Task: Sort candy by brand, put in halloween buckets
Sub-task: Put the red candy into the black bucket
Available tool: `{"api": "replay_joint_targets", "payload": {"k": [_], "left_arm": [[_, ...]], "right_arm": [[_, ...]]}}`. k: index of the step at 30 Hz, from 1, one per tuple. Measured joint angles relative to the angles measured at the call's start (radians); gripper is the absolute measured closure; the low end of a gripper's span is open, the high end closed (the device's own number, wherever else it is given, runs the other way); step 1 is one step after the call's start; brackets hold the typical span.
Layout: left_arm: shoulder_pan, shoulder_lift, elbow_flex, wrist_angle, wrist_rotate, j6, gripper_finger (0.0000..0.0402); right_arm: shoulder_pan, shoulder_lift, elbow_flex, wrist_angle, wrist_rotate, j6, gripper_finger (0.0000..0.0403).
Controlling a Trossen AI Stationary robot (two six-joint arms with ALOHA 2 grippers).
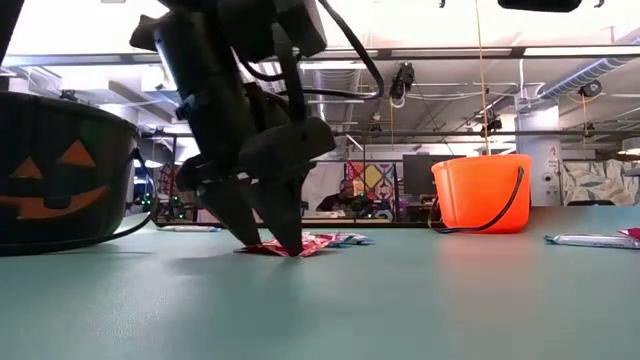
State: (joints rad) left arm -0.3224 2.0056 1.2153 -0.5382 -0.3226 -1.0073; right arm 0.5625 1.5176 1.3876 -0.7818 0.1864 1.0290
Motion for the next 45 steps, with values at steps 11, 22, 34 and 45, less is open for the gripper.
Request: {"api": "replay_joint_targets", "payload": {"k": [11, 22, 34, 45], "left_arm": [[-0.023, 0.001, -0.003, -0.027, 0.001, -0.004, 0.0239], [-0.042, -0.202, -0.009, -0.227, -0.031, -0.003, 0.0376], [-0.125, -0.622, -0.006, -0.576, -0.099, -0.058, 0.0398], [-0.162, -0.789, -0.023, -0.974, -0.081, -0.276, 0.04]], "right_arm": [[-0.005, -0.005, 0.0, 0.001, 0.181, -0.047, 0.039], [-0.018, -0.005, 0.0, 0.001, 0.218, -0.098, 0.039], [-0.106, -0.007, 0.002, 0.011, 0.219, -0.173, 0.039], [-0.151, -0.009, 0.013, 0.157, 0.236, -0.386, 0.039]]}}
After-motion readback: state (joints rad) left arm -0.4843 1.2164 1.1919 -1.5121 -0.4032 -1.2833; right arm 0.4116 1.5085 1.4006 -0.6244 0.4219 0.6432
